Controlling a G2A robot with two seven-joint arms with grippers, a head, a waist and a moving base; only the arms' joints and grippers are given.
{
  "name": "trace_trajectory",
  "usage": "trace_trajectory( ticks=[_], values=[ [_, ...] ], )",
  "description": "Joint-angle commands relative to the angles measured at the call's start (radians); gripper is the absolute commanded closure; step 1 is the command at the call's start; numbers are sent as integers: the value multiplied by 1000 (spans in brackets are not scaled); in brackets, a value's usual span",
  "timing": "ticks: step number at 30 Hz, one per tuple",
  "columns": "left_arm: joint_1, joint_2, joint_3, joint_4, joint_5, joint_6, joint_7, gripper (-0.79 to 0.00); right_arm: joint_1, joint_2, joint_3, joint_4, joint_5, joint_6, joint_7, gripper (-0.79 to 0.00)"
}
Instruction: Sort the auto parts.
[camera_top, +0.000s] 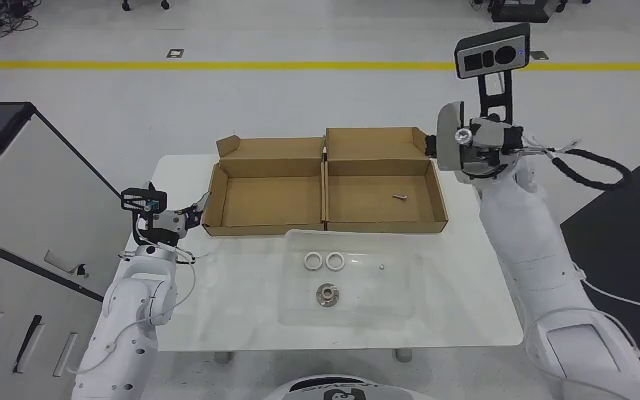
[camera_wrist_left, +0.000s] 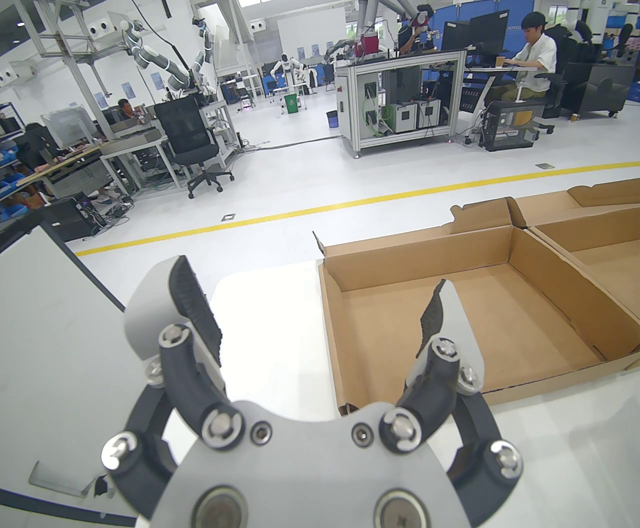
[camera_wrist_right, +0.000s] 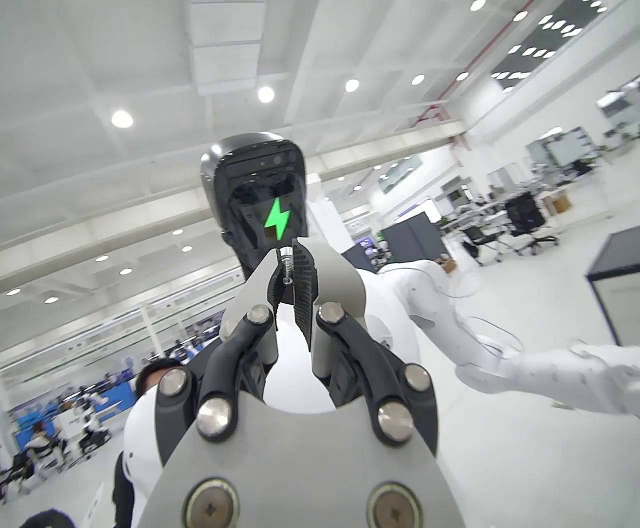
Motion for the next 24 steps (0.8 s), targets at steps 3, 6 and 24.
trace_trajectory(
  ticks=[3,6,24],
  values=[
    [0,0,0,0,0,0,0,-785,-19,29,135,20,-180,65,4,0],
    [0,0,0,0,0,0,0,-785,-9,57,233,30,-413,119,28,0],
    [0,0,0,0,0,0,0,-785,285,105,15,169,-1493,161,16,0]
  ],
)
